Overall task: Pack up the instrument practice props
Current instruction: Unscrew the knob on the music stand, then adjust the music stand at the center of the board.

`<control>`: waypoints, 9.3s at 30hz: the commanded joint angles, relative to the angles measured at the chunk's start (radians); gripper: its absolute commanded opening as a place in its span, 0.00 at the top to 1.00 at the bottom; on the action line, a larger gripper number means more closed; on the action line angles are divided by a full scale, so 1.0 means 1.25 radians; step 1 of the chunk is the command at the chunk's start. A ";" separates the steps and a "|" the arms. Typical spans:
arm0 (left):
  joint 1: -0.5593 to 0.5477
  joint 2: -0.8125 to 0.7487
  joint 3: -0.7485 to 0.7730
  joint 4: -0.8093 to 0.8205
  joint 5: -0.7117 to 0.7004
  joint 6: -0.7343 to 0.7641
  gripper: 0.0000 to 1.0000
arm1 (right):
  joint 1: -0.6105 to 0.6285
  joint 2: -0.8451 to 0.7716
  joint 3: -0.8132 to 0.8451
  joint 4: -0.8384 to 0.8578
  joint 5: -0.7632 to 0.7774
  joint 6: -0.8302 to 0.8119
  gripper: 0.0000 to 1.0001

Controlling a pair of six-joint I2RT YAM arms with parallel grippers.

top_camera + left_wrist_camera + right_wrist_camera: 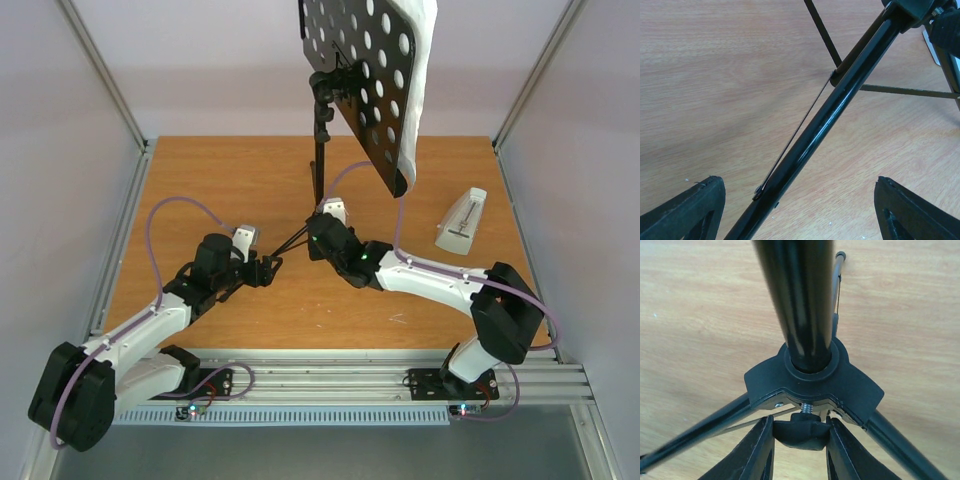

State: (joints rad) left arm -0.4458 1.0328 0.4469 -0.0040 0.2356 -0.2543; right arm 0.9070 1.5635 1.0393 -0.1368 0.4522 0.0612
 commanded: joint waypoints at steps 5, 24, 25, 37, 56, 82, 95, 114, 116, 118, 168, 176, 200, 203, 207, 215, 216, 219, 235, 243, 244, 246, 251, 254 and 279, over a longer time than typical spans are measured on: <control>-0.003 0.007 0.019 0.025 0.009 0.008 0.18 | 0.016 0.018 0.074 -0.060 0.093 -0.303 0.71; -0.002 0.005 0.019 0.027 0.019 0.005 0.18 | 0.099 0.122 0.114 -0.114 0.271 -0.779 0.70; -0.003 0.005 0.020 0.026 0.018 0.005 0.18 | 0.100 0.126 0.113 -0.109 0.280 -0.798 0.70; -0.003 0.006 0.020 0.025 0.016 0.005 0.18 | 0.124 0.133 0.106 -0.034 0.294 -0.939 0.67; -0.003 -0.017 0.008 0.035 0.019 0.016 0.18 | 0.116 -0.312 -0.190 -0.035 -0.010 -0.499 0.15; -0.003 -0.099 -0.026 0.068 0.040 0.029 0.18 | -0.276 -0.286 -0.191 0.339 -0.636 -0.147 0.23; -0.014 -0.176 -0.047 0.022 0.101 -0.139 0.20 | -0.382 -0.392 -0.229 0.020 -0.589 -0.103 0.27; -0.032 -0.122 -0.167 0.105 0.112 -0.410 0.12 | -0.442 -0.381 -0.396 0.021 -0.724 -0.153 0.03; -0.031 -0.081 -0.165 0.152 0.113 -0.420 0.12 | -0.443 -0.353 -0.390 0.025 -0.712 -0.164 0.03; -0.029 -0.044 -0.158 0.180 0.110 -0.420 0.12 | -0.443 -0.330 -0.382 0.028 -0.707 -0.174 0.03; 0.267 0.018 -0.002 -0.016 0.096 -0.209 0.12 | 0.070 -0.136 -0.318 0.179 -0.540 -0.101 0.05; 0.247 -0.278 0.107 -0.278 0.018 -0.118 0.12 | 0.048 -0.364 -0.291 -0.057 -0.440 -0.158 0.02; -0.024 0.174 0.400 0.290 -0.039 0.095 0.16 | -0.311 -0.652 -0.350 -0.227 -0.461 -0.167 0.01; -0.025 0.200 0.411 0.316 -0.043 0.108 0.32 | -0.320 -0.654 -0.365 -0.217 -0.466 -0.161 0.02; -0.026 0.204 0.410 0.348 -0.036 0.117 0.50 | -0.328 -0.653 -0.381 -0.205 -0.468 -0.158 0.02; -0.028 0.226 0.433 0.331 0.001 0.142 0.79 | -0.336 -0.649 -0.396 -0.195 -0.472 -0.157 0.02; -0.028 0.225 0.433 0.330 0.008 0.148 0.85 | -0.337 -0.650 -0.398 -0.196 -0.471 -0.156 0.02; -0.028 0.224 0.441 0.317 0.044 0.169 0.98 | -0.338 -0.659 -0.399 -0.201 -0.470 -0.155 0.02; -0.019 0.306 0.578 0.246 0.415 0.217 1.00 | -0.336 -0.695 -0.429 -0.250 -0.521 -0.115 0.02; 0.012 0.381 0.649 0.254 0.577 0.163 1.00 | -0.304 -0.672 -0.477 -0.225 -0.570 -0.095 0.04; 0.018 0.389 0.654 0.260 0.597 0.156 1.00 | -0.300 -0.669 -0.480 -0.223 -0.582 -0.099 0.04; 0.035 0.408 0.665 0.272 0.642 0.137 0.99 | -0.289 -0.654 -0.479 -0.220 -0.607 -0.106 0.04; 0.064 0.432 0.709 0.193 0.693 0.149 1.00 | -0.218 -0.590 -0.478 -0.198 -0.570 -0.105 0.06; 0.070 0.434 0.717 0.158 0.702 0.187 1.00 | -0.175 -0.534 -0.480 -0.157 -0.526 -0.090 0.06; 0.074 0.322 0.599 0.069 0.508 0.288 0.37 | 0.189 -0.147 -0.371 0.087 -0.238 0.039 0.09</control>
State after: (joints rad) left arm -0.3519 1.4963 1.2518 0.0597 0.9604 0.1020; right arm 1.0966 1.3426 0.5228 -0.1040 0.0830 0.0456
